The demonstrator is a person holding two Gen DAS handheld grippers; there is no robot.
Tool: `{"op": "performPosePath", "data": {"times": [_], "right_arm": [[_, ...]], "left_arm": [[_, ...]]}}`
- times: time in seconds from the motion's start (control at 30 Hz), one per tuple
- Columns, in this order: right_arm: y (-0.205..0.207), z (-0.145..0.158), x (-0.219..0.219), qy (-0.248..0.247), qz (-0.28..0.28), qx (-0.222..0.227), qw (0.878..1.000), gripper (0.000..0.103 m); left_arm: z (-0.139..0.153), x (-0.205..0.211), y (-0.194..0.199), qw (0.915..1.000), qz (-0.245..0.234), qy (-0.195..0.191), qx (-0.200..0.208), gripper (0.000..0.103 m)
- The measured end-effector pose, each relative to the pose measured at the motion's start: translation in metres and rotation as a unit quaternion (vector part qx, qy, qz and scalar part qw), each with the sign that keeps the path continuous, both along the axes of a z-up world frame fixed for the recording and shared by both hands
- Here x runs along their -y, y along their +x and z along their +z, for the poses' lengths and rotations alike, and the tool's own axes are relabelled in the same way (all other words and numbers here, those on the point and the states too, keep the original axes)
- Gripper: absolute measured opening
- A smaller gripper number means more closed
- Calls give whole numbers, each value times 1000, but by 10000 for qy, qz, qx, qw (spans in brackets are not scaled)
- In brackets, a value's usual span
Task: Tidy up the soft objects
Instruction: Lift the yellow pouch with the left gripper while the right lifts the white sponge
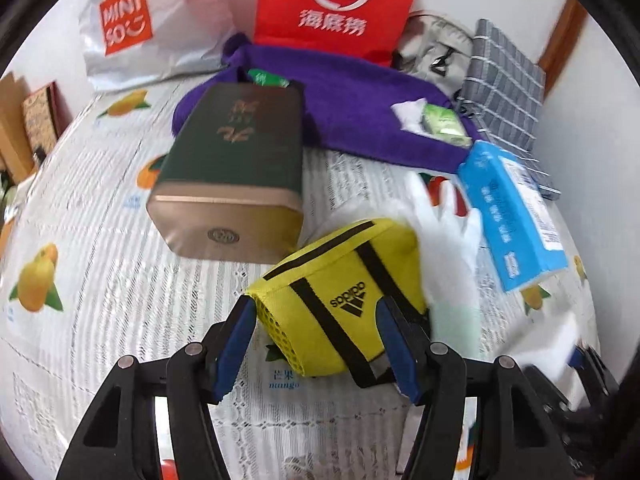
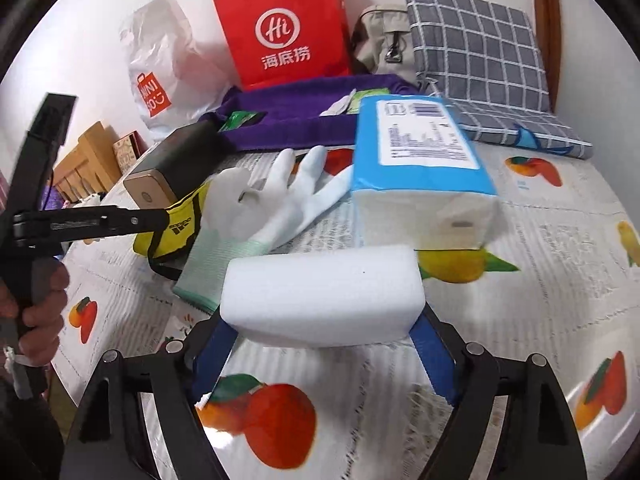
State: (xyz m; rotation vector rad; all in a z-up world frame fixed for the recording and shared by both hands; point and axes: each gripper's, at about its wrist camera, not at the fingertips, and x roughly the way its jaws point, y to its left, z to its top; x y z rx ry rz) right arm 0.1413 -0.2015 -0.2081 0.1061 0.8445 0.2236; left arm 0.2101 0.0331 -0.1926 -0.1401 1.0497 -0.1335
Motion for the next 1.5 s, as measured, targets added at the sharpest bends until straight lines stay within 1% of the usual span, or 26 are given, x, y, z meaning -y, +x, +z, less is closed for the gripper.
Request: {"op": "performPosePath", "data": {"times": [0.1, 0.17, 0.3, 0.37, 0.5, 0.57, 0.63, 0.67, 0.73, 0.83, 0.87, 0.9, 0.93, 1.0, 1.13, 1.33, 1.4, 1.5], "right_arm": [[-7, 1, 9, -135, -110, 47, 9998, 82], [-9, -1, 15, -237, -222, 42, 9995, 82], [-9, -6, 23, -173, -276, -13, 9995, 82], [-8, -11, 22, -137, -279, -65, 9995, 82], [-9, -13, 19, -218, -298, 12, 9993, 82], [-9, -15, 17, -260, -310, -20, 9992, 82], [-9, -16, 17, -258, -316, -57, 9992, 82], [-9, -16, 16, -243, -331, -56, 9991, 82], [-10, -16, 16, -238, -329, -69, 9991, 82], [-10, -15, 18, -198, -383, -86, 9990, 82], [-10, -15, 18, -189, -382, -91, 9990, 82], [-10, -14, 18, -199, -390, -82, 9990, 82], [-11, -13, 18, -231, -405, -59, 9989, 82], [-13, -10, 18, -263, -412, -19, 9988, 82], [-15, -4, 19, -256, -436, 46, 9987, 82], [-18, 2, 18, -348, -457, 82, 9983, 82], [-19, 3, 20, -347, -468, 88, 9983, 82], [-19, 5, 23, -323, -513, 75, 9981, 82]], "left_arm": [[-9, 0, 2, 9997, 228, 35, -20, 58], [-12, 2, 2, 9996, 265, 46, 32, 58], [-15, 5, 3, 9997, 236, 102, 58, 58], [-15, 6, 2, 9996, 211, 99, 134, 59], [-17, 6, -3, 9991, 182, 96, 364, 59], [-17, 7, -4, 9989, 172, 145, 423, 59], [-17, 6, -5, 9987, 227, 94, 436, 59], [-16, 5, -5, 9987, 258, 77, 429, 57], [-15, 0, -6, 9983, 399, 77, 419, 41], [-14, -12, -7, 9981, 434, -252, 350, 32], [-13, -17, -7, 9977, 450, -384, 334, 32], [-13, -19, -8, 9973, 449, -486, 326, 29], [-11, -22, -9, 9969, 444, -542, 347, 24], [-4, -26, -13, 9961, 426, -652, 415, 19], [9, -28, -22, 9959, 332, -603, 579, 16], [25, -41, -36, 9950, 383, -585, 716, 15], [31, -50, -41, 9940, 438, -653, 760, 15], [42, -62, -47, 9906, 462, -1026, 778, 15]]}}
